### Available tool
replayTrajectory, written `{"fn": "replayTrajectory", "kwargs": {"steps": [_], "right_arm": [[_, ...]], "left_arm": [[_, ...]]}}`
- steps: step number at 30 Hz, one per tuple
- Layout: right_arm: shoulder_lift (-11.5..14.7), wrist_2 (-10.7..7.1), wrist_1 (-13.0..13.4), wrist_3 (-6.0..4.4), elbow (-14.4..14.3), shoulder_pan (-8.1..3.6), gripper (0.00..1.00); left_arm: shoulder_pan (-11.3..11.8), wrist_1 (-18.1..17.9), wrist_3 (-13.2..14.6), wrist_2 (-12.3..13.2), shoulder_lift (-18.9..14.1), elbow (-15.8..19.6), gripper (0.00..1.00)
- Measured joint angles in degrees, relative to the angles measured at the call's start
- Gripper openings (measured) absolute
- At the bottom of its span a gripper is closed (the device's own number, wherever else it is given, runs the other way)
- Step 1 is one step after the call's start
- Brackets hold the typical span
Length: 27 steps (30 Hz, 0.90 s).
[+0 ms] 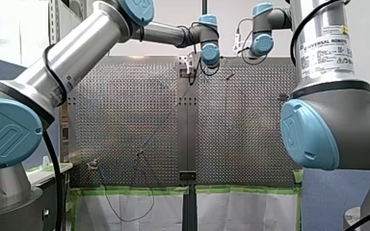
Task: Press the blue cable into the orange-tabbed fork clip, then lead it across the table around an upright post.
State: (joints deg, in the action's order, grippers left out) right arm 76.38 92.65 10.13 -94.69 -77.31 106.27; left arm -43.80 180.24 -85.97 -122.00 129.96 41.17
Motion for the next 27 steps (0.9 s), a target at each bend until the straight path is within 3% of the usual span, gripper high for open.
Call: {"fn": "replayTrajectory", "kwargs": {"steps": [10,21,27], "right_arm": [[-2.1,-1.06,0.3,-0.18,0.1,-1.02,0.0],[-3.4,-3.46,0.6,-0.18,0.8,-2.18,0.0],[-3.9,-3.68,0.7,-0.31,1.2,-2.62,0.0]], "left_arm": [[-0.2,0.2,-1.0,1.6,1.6,-4.4,0.0],[-0.3,1.3,-1.1,1.6,7.3,-7.7,0.0],[0.1,1.4,-1.1,1.5,8.6,-8.4,0.0]]}}
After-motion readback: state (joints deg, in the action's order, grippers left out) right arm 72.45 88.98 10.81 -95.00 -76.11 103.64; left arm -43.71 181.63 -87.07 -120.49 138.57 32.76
